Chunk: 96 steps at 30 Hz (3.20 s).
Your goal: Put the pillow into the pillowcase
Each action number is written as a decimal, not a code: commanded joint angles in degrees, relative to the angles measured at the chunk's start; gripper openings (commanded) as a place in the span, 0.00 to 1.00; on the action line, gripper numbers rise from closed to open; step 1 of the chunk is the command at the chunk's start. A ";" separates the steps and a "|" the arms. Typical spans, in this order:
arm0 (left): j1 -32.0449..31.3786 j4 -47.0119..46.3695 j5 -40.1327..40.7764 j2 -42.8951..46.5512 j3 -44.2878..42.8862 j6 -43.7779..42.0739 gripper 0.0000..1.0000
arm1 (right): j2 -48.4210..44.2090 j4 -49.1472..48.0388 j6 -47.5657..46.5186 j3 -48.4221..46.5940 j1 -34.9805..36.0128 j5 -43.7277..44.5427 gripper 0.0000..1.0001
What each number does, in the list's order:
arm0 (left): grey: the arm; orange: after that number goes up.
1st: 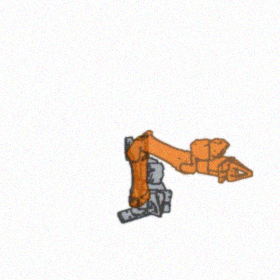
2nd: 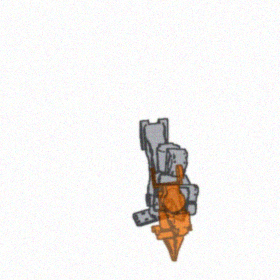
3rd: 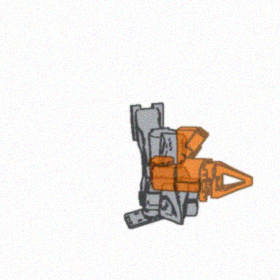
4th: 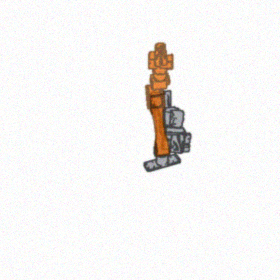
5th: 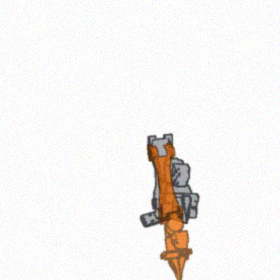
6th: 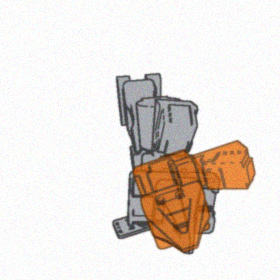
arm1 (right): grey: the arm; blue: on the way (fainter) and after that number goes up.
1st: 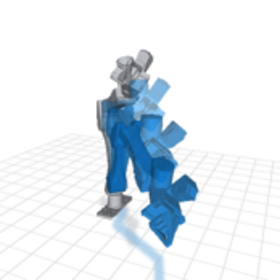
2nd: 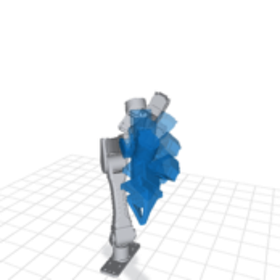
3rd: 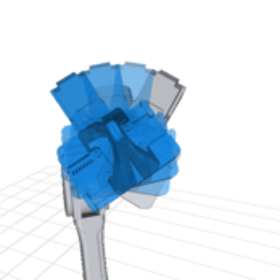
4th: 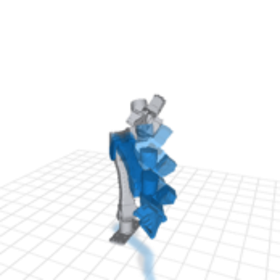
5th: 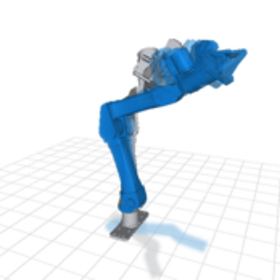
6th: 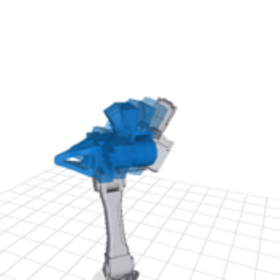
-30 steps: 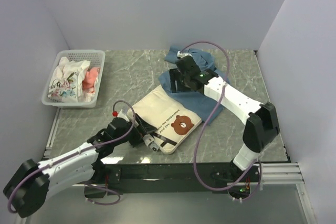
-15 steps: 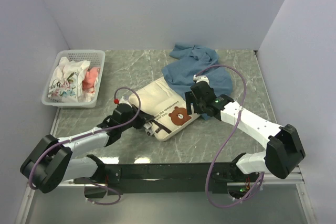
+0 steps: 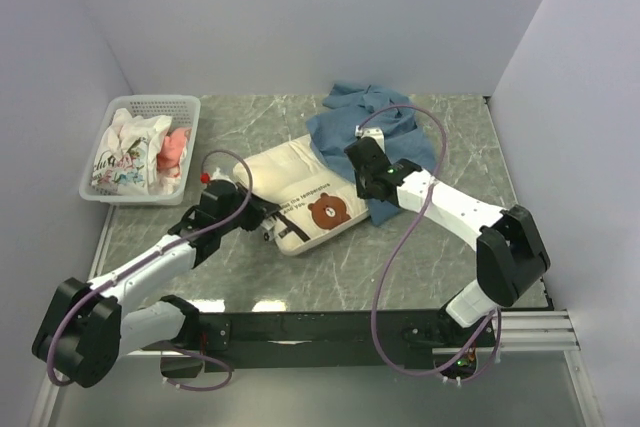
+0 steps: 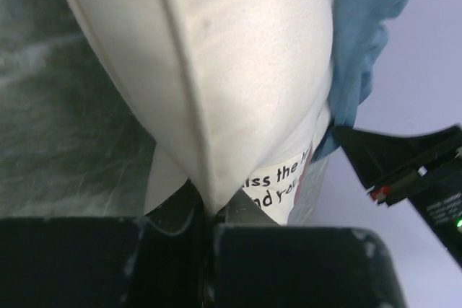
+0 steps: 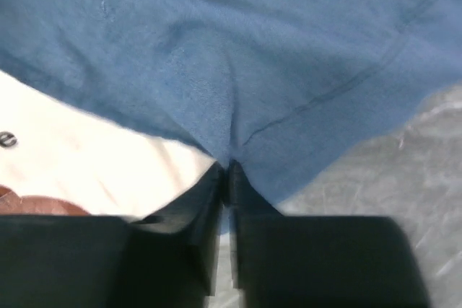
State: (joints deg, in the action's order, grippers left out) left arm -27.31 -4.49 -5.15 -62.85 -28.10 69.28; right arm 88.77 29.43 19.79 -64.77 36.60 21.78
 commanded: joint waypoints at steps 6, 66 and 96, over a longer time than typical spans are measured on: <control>5.51 7.47 12.59 7.47 -25.83 3.40 0.01 | -13.26 12.83 0.86 -19.50 1.89 -4.63 0.00; 5.43 26.29 15.34 42.64 9.29 1.30 0.01 | 38.41 22.14 -8.80 -55.72 11.83 13.22 0.16; 5.34 22.33 15.43 30.43 -18.10 -15.30 0.01 | 21.27 23.22 -3.09 -71.07 19.65 -23.34 0.00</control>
State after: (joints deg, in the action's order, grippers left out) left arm -22.31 26.98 9.65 -31.00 -31.22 62.22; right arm 119.07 55.27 13.74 -125.43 53.30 13.74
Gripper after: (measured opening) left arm 0.052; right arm 0.016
